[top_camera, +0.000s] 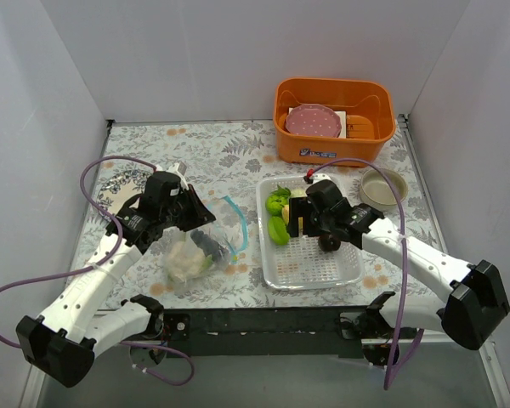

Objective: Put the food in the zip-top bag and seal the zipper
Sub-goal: Adjust the zipper food storage bag at the center of the board, then pick up the fake fruit from the bin.

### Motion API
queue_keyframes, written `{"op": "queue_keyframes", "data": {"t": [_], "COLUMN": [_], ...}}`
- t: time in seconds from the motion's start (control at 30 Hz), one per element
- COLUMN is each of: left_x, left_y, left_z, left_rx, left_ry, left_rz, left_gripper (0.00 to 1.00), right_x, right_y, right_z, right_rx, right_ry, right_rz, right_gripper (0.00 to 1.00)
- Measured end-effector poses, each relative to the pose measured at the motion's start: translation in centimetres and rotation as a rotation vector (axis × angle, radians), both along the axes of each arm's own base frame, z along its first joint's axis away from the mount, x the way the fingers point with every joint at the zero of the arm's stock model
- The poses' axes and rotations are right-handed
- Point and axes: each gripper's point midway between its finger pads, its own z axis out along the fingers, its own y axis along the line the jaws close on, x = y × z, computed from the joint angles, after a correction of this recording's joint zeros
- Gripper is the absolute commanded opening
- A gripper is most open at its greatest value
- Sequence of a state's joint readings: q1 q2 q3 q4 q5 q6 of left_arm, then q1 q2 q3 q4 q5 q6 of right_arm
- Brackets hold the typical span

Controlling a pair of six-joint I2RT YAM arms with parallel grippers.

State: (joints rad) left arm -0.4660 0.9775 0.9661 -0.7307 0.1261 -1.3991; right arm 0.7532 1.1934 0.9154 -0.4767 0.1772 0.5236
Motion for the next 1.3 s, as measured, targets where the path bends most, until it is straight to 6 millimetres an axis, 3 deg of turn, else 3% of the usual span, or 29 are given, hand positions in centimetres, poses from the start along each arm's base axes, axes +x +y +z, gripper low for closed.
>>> {"op": "queue_keyframes", "data": {"t": [0.1, 0.37, 0.53, 0.57, 0.6, 0.7, 0.9, 1.3], "left_x": [0.0, -0.4, -0.4, -0.4, -0.4, -0.4, -0.4, -0.3], "left_y": [-0.3, -0.7, -0.9, -0.9, -0.9, -0.9, -0.9, -1.0], "left_z": [-0.2, -0.1, 0.0, 0.0, 0.0, 0.0, 0.1, 0.5], "left_rx": [-0.002, -0.025, -0.034, -0.035, -0.036, -0.036, -0.036, -0.04], "left_ry": [0.009, 0.023, 0.023, 0.023, 0.023, 0.024, 0.023, 0.015], "left_rz": [-0.015, -0.035, -0.037, -0.037, -0.037, -0.038, -0.039, -0.041], "left_gripper": [0.0, 0.0, 0.0, 0.0, 0.0, 0.0, 0.0, 0.0], "right_x": [-0.8, 0.0, 0.8, 1.1, 1.2, 1.4, 1.8, -0.1], "right_y": [-0.6, 1.9, 3.4, 3.5, 3.7, 4.2, 5.2, 4.3], "right_z": [-2.5, -4.1, -6.6, -7.3, -8.0, -9.3, -8.6, -6.2], "right_rx": [-0.022, 0.066, 0.07, 0.06, 0.05, 0.043, 0.099, 0.146], "right_ry": [0.06, 0.064, 0.127, 0.144, 0.16, 0.196, 0.176, 0.143], "right_rz": [0.008, 0.056, 0.078, 0.077, 0.078, 0.091, 0.11, 0.135], "right_gripper": [0.84, 0.81, 0.79, 0.76, 0.64, 0.52, 0.37, 0.28]}}
